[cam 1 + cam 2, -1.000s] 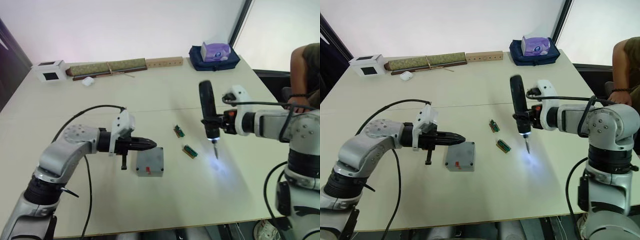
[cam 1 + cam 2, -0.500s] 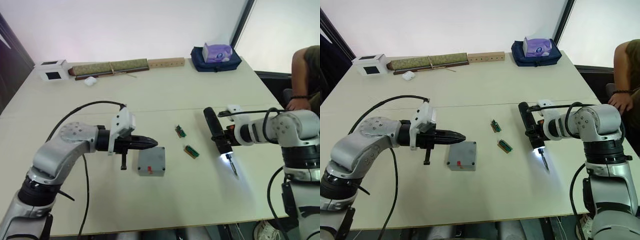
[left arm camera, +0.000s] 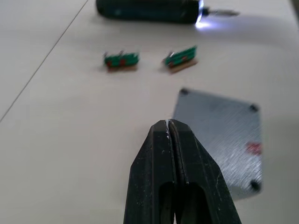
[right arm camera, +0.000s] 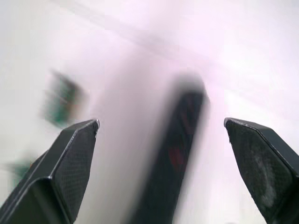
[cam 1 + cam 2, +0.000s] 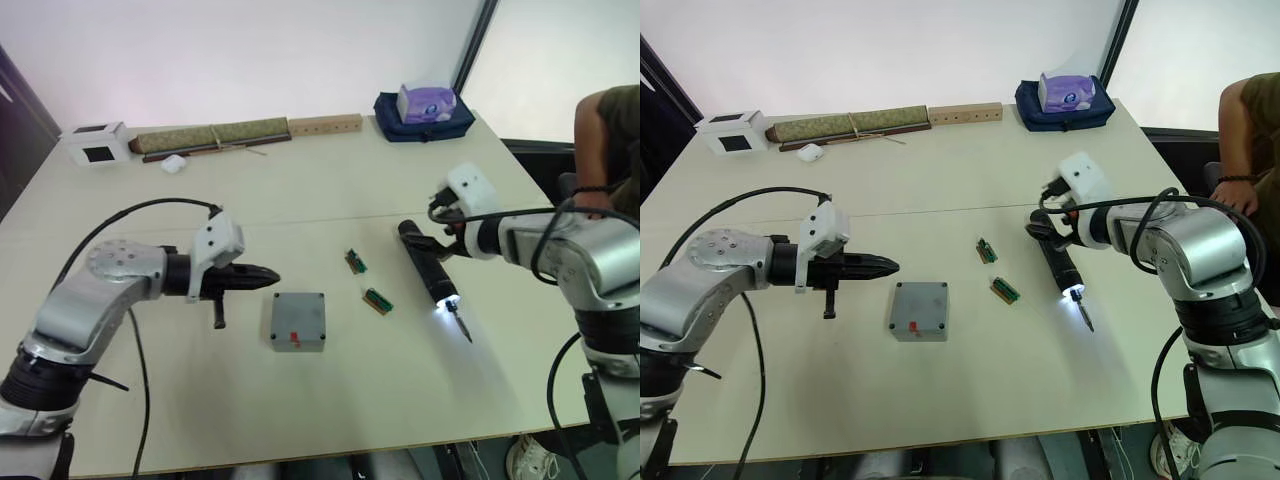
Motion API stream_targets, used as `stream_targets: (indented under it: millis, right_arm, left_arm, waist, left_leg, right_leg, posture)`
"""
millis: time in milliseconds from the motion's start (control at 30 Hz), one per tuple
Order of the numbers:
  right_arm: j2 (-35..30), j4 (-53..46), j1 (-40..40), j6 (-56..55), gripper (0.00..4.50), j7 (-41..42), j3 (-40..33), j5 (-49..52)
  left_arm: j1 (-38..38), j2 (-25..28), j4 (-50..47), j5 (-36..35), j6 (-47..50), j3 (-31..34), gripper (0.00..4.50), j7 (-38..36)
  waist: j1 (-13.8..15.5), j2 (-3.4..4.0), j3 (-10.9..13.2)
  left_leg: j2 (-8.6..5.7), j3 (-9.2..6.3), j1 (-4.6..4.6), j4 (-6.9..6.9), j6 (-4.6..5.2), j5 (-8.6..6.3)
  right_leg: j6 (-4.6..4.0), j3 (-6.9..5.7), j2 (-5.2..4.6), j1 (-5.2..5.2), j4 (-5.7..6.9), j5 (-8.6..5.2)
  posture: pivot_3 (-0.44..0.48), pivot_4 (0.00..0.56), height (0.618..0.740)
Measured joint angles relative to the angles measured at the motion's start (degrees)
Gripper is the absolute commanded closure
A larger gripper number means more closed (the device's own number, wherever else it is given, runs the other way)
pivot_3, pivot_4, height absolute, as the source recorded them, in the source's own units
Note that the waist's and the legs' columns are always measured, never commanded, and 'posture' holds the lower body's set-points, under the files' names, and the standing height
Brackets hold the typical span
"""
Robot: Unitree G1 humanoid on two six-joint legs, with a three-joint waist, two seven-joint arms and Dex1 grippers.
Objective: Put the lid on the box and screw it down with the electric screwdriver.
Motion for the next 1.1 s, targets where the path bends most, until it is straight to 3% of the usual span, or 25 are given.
stream_targets:
  millis: [100,333,633,1100]
  right_arm:
    - [0.44,-5.94,3.03,-3.17,1.67,6.31,3.56,0.94]
    - [4.0,-7.92,6.64,-3.69,4.44,10.43,9.64,0.52]
    - [7.87,-7.06,7.61,-3.28,4.48,13.92,15.55,-1.11]
    - [10.19,-6.02,7.68,2.1,4.48,17.31,15.59,1.19]
  left_arm:
    - [1.96,0.42,1.9,1.67,-1.07,-1.3,4.5,-1.3]
    - [3.76,-1.14,1.79,3.94,-1.87,-5.54,4.5,-1.99]
    - [3.87,-2.88,2.31,7.44,-2.85,-8.19,4.5,-1.88]
    - [-4.36,-10.2,8.65,13.7,-4.0,-10.99,4.5,-0.13]
  waist:
    - [0.13,-0.02,0.01]
    - [0.37,-0.07,0.03]
    - [0.45,-0.07,0.03]
    - [0.21,-0.14,0.03]
  left_leg:
    - [0.01,0.02,-0.02,0.0,0.0,0.0]
    - [-0.09,0.05,-0.08,0.43,0.0,0.0]
    - [-0.1,0.0,-0.04,0.64,0.01,0.0]
    - [-0.11,-0.05,0.02,0.77,0.01,0.0]
  right_leg:
    - [-0.01,-0.01,-0.03,0.0,0.0,0.0]
    - [-0.01,-0.01,-0.16,0.11,0.07,0.01]
    - [0.0,-0.02,-0.15,0.1,0.48,0.0]
    - [-0.01,-0.01,-0.1,0.06,0.8,-0.01]
  posture:
    - [0.0,0.15,0.74]
    - [0.0,0.15,0.74]
    - [0.0,0.15,0.74]
    - [0.0,0.15,0.74]
